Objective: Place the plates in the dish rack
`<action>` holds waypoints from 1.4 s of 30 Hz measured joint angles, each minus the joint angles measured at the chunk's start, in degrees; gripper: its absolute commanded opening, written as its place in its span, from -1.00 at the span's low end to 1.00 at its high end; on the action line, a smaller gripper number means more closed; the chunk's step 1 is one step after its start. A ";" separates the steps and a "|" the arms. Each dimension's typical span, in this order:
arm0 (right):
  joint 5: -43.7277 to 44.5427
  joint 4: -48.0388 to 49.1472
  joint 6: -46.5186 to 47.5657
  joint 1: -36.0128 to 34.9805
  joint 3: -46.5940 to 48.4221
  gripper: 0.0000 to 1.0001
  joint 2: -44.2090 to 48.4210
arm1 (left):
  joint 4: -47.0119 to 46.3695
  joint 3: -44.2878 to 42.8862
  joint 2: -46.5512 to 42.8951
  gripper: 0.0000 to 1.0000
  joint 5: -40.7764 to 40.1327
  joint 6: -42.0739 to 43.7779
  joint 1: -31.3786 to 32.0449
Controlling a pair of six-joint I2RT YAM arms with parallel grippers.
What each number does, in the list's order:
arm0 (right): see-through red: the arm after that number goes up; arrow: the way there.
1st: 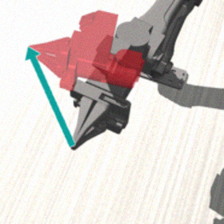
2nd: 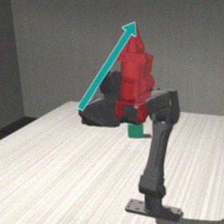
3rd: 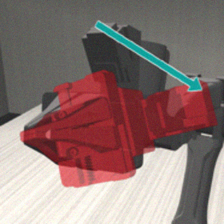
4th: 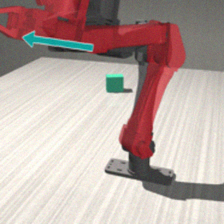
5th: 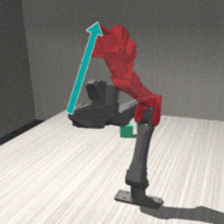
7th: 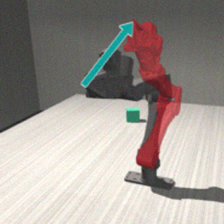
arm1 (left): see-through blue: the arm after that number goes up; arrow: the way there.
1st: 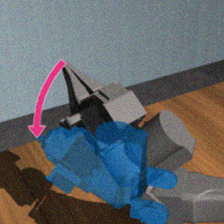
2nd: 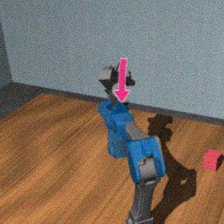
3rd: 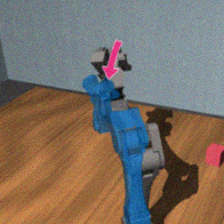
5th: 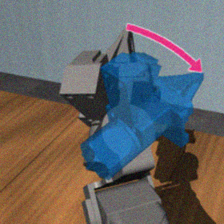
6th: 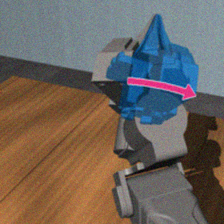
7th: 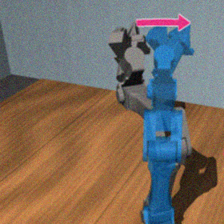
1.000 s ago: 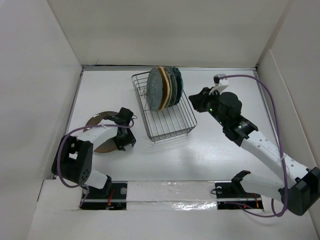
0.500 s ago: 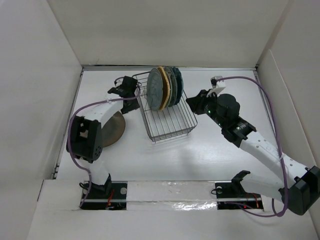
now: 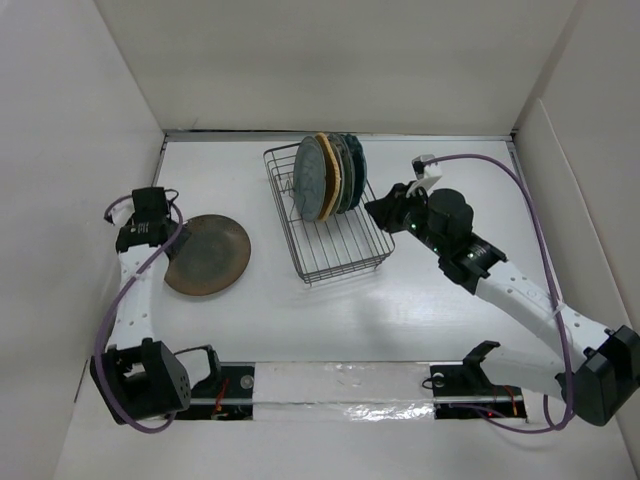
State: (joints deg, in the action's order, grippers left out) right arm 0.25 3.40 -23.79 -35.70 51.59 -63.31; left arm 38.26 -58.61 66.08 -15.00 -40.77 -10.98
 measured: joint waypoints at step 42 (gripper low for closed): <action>-7.13 2.21 -0.39 -2.10 -1.53 -0.46 -2.34 | -20.94 21.20 11.17 0.19 20.61 -10.12 -7.93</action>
State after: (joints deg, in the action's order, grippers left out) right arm -6.87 5.61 -24.18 -37.80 50.06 -65.65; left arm 17.32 -37.41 77.25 5.61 -50.89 -18.92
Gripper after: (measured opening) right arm 0.270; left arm 0.602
